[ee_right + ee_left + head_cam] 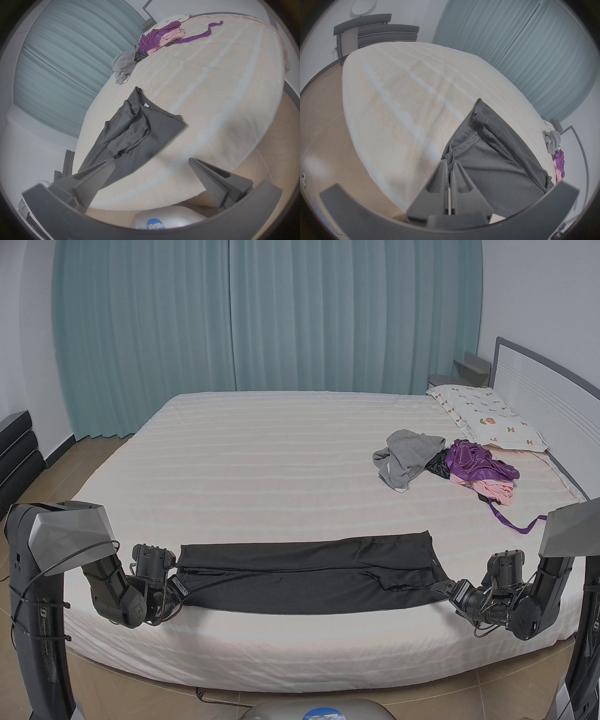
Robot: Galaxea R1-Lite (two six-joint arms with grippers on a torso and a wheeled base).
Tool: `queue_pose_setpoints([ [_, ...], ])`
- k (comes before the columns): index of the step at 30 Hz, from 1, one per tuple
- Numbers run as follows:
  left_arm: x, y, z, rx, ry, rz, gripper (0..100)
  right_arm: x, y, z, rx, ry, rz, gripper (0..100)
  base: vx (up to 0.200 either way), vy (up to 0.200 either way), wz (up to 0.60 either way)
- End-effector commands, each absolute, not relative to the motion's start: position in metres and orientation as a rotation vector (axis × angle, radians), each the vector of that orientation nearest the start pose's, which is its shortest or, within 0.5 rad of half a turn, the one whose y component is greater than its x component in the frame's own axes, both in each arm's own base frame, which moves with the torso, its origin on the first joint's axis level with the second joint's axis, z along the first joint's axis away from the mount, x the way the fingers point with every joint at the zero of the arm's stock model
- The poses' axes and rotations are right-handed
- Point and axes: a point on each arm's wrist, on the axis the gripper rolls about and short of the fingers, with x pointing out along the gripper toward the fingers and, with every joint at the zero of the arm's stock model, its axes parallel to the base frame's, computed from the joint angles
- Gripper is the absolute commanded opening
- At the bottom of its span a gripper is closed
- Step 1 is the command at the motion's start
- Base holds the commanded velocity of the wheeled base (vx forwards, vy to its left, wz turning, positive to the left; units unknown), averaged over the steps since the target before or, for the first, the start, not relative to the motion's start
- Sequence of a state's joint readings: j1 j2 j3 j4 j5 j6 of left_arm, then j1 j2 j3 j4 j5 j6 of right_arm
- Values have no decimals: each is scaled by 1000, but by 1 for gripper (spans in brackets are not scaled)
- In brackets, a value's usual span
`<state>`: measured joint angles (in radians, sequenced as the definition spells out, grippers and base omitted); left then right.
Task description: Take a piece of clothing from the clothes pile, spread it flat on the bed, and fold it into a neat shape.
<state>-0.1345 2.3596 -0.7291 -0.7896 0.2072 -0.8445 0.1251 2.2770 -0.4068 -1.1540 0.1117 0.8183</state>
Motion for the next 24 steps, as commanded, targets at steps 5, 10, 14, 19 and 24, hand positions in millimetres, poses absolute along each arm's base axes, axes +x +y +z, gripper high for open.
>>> queue_pose_setpoints([
  [5, 341, -34, -38, -675, 729, 428, 0, 318, 44, -45, 759, 737, -95, 100, 0, 0, 0],
  [10, 337, -33, -39, -671, 742, 434, 0, 318, 46, -46, 752, 740, -97, 0, 0, 0, 0],
  [14, 335, -34, -39, -670, 748, 433, 0, 315, 44, -42, 752, 734, -106, 0, 0, 0, 0],
  [19, 327, -35, -31, -676, 754, 413, 0, 306, 36, -30, 763, 716, -118, 0, 0, 0, 0],
  [24, 320, -33, -25, -675, 765, 413, 0, 298, 28, -24, 775, 714, -132, 0, 0, 0, 0],
])
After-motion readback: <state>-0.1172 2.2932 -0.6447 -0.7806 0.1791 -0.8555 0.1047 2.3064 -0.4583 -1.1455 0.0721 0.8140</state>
